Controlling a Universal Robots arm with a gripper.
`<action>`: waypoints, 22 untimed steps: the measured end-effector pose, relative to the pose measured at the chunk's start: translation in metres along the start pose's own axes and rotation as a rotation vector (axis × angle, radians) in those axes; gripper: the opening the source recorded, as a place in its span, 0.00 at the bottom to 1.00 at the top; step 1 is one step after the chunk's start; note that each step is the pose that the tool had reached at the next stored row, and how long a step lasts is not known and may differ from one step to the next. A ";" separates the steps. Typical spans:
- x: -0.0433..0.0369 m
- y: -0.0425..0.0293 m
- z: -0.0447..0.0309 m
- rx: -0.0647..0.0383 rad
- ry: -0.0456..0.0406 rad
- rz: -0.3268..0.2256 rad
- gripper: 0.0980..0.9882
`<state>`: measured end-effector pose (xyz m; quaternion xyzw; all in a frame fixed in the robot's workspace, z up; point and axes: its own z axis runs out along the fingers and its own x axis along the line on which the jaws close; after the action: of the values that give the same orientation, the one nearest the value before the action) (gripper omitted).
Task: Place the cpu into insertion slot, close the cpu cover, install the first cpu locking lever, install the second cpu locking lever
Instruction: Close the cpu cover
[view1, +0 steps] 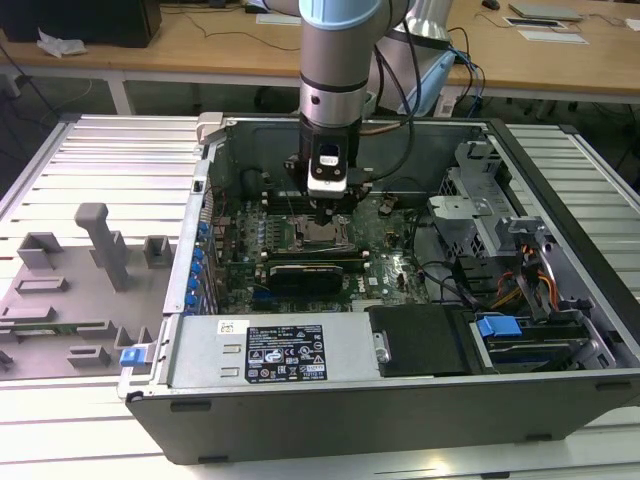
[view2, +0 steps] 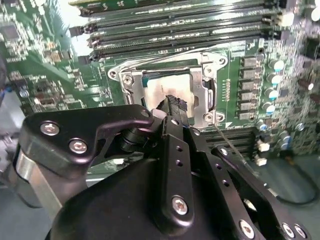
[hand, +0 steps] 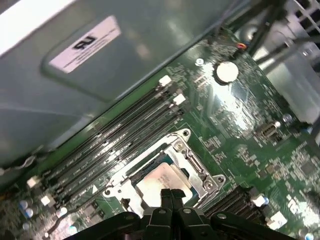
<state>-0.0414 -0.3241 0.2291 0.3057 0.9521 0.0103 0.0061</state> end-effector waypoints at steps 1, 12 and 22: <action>0.0000 0.0000 0.0001 0.000 0.0005 -0.022 0.01; 0.0000 0.0000 0.0017 -0.002 0.0069 -0.301 0.01; 0.0000 -0.0001 0.0033 -0.003 0.0126 -0.545 0.01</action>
<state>-0.0414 -0.3241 0.2258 0.0379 0.9992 0.0115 0.0031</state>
